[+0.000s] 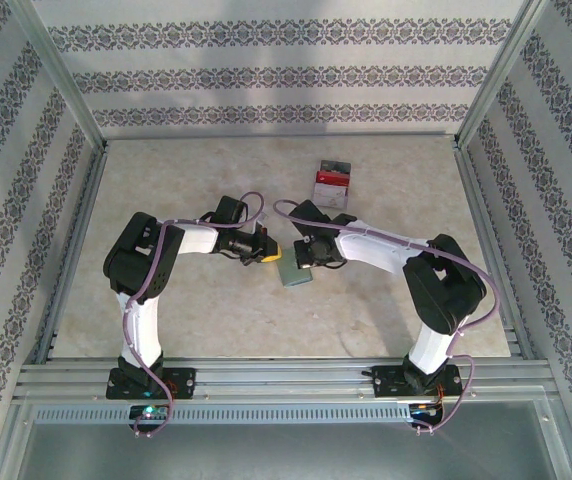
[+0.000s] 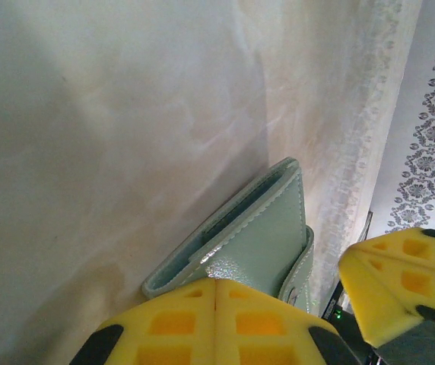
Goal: Take the credit cards out of the card holder
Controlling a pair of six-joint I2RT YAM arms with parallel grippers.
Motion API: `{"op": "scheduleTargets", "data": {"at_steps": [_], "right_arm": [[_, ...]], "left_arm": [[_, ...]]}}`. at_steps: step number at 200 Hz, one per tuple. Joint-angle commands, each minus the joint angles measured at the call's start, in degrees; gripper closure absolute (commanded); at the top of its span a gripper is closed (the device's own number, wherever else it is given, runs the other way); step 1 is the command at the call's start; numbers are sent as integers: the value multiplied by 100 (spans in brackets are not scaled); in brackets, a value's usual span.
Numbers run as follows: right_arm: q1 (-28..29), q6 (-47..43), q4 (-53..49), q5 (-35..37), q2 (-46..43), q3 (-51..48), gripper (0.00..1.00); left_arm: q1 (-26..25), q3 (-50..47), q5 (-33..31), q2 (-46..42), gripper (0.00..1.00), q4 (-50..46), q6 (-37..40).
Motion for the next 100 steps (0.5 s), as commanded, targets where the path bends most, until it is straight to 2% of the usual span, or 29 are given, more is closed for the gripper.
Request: {"op": "scheduleTargets", "data": {"at_steps": [1, 12, 25, 100], "right_arm": [[65, -106, 268, -383, -165, -80, 78], [149, -184, 245, -346, -109, 25, 70], [253, -263, 163, -271, -5, 157, 66], [525, -335, -194, 262, 524, 556, 64]], "left_arm": [[-24, -16, -369, 220, 100, -492, 138], [-37, -6, -345, 214, 100, -478, 132], [-38, -2, -322, 207, 100, -462, 130], [-38, -2, -297, 224, 100, -433, 137]]}}
